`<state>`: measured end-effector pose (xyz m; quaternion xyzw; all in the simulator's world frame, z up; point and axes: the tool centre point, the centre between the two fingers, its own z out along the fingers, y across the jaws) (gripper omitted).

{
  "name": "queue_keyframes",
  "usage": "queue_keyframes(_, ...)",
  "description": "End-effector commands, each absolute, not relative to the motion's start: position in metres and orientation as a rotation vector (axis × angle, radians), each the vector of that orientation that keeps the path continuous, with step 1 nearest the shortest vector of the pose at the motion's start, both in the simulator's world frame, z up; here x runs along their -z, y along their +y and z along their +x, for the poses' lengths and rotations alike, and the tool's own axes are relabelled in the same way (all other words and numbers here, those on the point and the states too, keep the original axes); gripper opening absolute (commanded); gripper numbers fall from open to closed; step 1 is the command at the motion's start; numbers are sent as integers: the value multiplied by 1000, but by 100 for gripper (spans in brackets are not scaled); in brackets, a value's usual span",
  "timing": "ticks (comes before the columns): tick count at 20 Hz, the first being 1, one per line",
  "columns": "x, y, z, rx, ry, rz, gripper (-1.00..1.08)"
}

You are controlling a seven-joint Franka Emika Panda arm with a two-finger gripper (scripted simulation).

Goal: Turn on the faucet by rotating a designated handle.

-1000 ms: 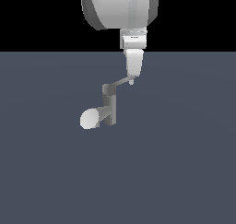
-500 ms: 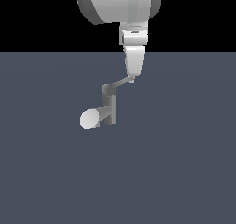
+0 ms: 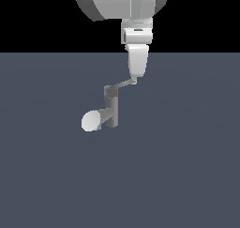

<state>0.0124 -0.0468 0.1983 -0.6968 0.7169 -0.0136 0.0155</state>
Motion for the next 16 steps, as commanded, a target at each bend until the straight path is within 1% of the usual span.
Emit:
queue_keyframes(1,-195,-41,5,32,2232,-2173,-100)
queue_keyframes(16,-185,-15,-39,9,2253,-2179,-100)
